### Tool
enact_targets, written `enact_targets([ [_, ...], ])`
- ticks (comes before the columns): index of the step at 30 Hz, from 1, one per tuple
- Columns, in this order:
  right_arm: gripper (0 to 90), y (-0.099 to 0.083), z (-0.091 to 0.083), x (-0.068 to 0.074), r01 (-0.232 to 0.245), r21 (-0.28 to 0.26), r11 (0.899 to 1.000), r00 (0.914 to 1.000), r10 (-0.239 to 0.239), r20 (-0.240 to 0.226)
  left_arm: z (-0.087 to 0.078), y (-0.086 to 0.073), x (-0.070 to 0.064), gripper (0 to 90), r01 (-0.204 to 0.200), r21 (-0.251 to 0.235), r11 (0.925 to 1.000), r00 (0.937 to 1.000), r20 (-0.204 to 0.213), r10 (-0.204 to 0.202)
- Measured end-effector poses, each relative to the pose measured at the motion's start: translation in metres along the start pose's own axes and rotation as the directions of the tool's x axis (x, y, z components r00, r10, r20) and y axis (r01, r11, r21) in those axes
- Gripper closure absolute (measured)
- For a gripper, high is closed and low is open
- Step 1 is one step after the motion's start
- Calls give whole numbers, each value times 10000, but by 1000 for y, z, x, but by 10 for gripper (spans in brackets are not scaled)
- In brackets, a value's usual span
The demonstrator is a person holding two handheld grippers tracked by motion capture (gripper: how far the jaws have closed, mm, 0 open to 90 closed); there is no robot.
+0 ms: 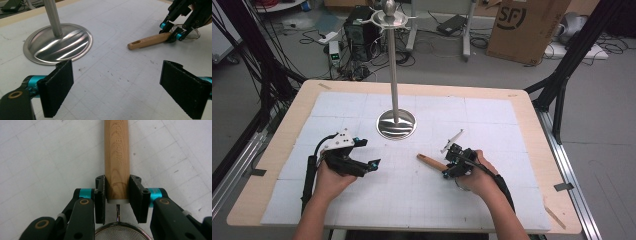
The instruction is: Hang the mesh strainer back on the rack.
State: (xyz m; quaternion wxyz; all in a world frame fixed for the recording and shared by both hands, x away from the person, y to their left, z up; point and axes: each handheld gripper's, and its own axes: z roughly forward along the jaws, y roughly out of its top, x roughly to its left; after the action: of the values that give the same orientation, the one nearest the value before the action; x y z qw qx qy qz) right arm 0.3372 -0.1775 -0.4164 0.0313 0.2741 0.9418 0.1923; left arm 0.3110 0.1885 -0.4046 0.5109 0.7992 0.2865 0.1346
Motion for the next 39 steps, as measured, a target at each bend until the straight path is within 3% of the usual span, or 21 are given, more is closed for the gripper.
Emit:
enact_targets([
  [3,691,0,0,2,265,-65,9996,9995,-264,180,0,0,1,124,0,-9,10000,10000,6,0],
  [7,692,2,-7,5,364,-787,9962,9974,-313,648,-1,0,0,124,-3,-29,10000,10000,1,3],
  [11,692,2,-17,5,420,-1543,9871,9960,-292,846,-1,0,0,124,15,-57,10000,10000,2,-15],
  [15,692,0,-28,3,152,-2374,9713,9976,12,689,-1,0,1,124,25,-32,10000,10000,-8,-25],
  [22,692,-5,-47,-4,-176,-3746,9270,9971,438,615,-1,0,0,124,20,-38,10000,10000,0,-20],
  [24,692,-5,-52,-6,-305,-4132,9101,9969,576,533,-1,0,0,124,23,-43,10000,10000,8,-23],
  [30,691,1,-69,-9,-125,-4921,8705,9967,501,633,-1,0,1,124,33,-57,10000,10000,14,-33],
  [33,692,6,-78,-8,114,-5397,8418,9972,305,686,-1,0,1,124,39,-63,10000,10000,-10,-39],
  [39,692,21,-93,-8,275,-5882,8083,9952,329,918,-2,0,1,123,78,-115,9999,10000,12,-78],
])
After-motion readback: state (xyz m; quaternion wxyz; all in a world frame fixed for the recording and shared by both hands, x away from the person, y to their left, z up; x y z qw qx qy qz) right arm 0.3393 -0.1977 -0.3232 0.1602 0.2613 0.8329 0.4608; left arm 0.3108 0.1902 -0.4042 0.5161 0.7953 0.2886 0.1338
